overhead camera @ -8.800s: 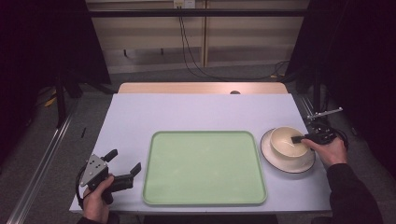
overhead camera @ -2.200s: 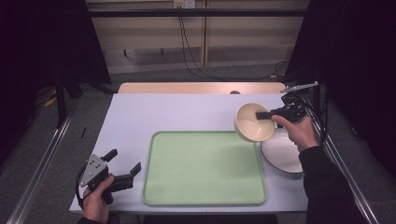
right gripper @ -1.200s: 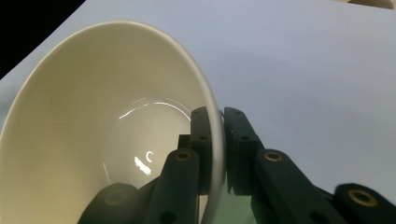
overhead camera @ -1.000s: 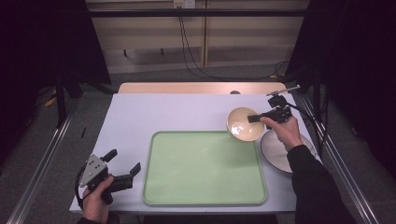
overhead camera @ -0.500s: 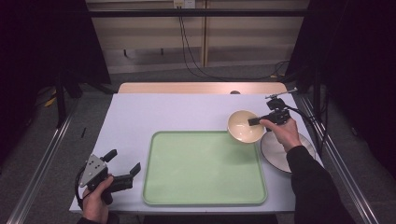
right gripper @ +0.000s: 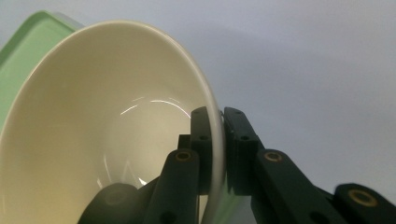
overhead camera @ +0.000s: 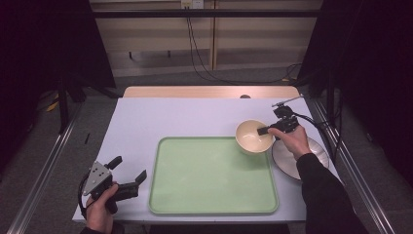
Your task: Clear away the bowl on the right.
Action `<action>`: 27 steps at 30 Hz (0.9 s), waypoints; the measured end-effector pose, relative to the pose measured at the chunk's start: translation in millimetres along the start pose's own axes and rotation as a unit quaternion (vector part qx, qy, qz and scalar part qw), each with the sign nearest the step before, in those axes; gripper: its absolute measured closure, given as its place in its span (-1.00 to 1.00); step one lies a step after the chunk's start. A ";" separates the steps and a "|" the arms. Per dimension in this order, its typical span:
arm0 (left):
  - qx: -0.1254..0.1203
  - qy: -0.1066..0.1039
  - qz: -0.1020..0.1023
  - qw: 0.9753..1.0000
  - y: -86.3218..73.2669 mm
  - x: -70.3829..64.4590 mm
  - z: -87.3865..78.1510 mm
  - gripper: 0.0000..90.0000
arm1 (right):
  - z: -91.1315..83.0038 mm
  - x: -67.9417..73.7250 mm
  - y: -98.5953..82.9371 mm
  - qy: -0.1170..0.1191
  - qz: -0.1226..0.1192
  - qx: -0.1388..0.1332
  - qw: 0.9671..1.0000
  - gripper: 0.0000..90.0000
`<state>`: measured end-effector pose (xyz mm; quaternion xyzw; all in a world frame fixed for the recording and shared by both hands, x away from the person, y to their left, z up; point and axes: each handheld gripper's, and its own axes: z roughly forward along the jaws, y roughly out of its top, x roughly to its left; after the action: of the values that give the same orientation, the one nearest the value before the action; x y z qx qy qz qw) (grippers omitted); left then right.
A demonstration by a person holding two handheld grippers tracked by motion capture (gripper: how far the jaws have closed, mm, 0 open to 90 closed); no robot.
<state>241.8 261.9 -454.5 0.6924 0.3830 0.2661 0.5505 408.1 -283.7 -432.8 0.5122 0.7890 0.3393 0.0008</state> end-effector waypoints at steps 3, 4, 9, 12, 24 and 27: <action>0.000 -0.001 -0.001 1.000 0.0 0.1 0.2 -0.99 | 2.5 -1.0 -1.2 -0.006 0.000 0.007 1.000 0.85; 0.000 -0.002 -0.002 1.000 0.0 0.0 0.2 -0.99 | 3.5 -1.0 -1.6 -0.009 0.001 0.010 1.000 0.85; 0.000 -0.001 0.000 1.000 0.0 0.1 0.0 -0.99 | 9.2 -1.2 -2.8 -0.009 -0.002 0.021 1.000 0.85; 0.000 0.000 0.000 1.000 0.0 0.0 -0.1 -0.99 | 11.9 -0.7 -3.0 -0.009 -0.001 0.028 1.000 0.85; 0.000 -0.001 0.001 1.000 0.2 0.0 -0.4 -0.99 | 17.0 -1.5 -5.3 -0.019 0.004 0.037 0.999 0.87; 0.000 -0.001 0.002 1.000 0.2 0.0 -0.5 -0.99 | 17.8 -4.0 -7.0 -0.014 0.000 0.031 0.999 0.87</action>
<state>241.4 262.2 -454.1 0.6935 0.3810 0.2661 0.5505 410.5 -279.1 -451.6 0.5167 0.7989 0.3077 -0.0040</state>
